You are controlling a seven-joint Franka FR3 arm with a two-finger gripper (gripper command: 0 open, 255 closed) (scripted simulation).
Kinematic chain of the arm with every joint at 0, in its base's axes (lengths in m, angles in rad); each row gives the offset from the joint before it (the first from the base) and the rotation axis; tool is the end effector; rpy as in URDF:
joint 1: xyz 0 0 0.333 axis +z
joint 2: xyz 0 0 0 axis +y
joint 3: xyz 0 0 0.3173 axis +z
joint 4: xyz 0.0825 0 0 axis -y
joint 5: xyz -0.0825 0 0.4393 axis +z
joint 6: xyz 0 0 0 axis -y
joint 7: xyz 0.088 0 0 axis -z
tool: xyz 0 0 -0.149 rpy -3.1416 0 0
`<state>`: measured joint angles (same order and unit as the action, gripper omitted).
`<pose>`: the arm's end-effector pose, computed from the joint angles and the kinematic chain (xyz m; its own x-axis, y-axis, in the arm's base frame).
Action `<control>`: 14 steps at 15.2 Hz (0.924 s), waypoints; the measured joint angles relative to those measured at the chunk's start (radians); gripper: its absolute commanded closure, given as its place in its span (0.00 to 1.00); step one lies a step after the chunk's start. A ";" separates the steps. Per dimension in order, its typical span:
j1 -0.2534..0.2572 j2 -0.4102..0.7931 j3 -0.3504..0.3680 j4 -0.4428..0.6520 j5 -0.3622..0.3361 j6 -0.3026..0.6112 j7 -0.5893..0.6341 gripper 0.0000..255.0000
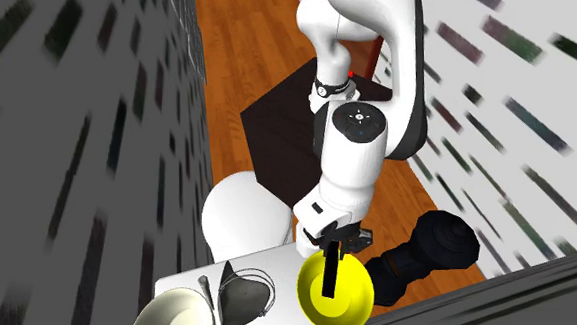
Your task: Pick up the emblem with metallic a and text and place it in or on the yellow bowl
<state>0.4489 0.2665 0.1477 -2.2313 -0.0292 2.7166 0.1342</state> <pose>0.5042 0.3460 0.1910 0.8695 0.4445 0.2156 0.4645 -0.8841 -0.0505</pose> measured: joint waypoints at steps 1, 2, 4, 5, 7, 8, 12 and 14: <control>0.000 -0.001 0.000 -0.001 0.000 0.000 0.000 1.00; 0.001 0.001 0.000 -0.001 -0.001 0.003 0.001 1.00; -0.001 -0.001 0.000 -0.004 0.001 0.002 -0.001 1.00; 0.000 0.000 0.000 -0.002 0.000 0.001 0.000 0.00; -0.001 0.004 0.000 -0.004 0.000 -0.006 -0.001 0.00; -0.001 0.005 0.000 -0.004 0.001 -0.007 -0.001 0.00; -0.002 -0.008 0.002 -0.008 0.004 -0.019 -0.002 0.00; -0.010 -0.059 0.008 -0.015 0.019 -0.060 -0.015 0.00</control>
<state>0.4391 0.2078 0.1558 -2.2466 -0.0102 2.6561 0.1194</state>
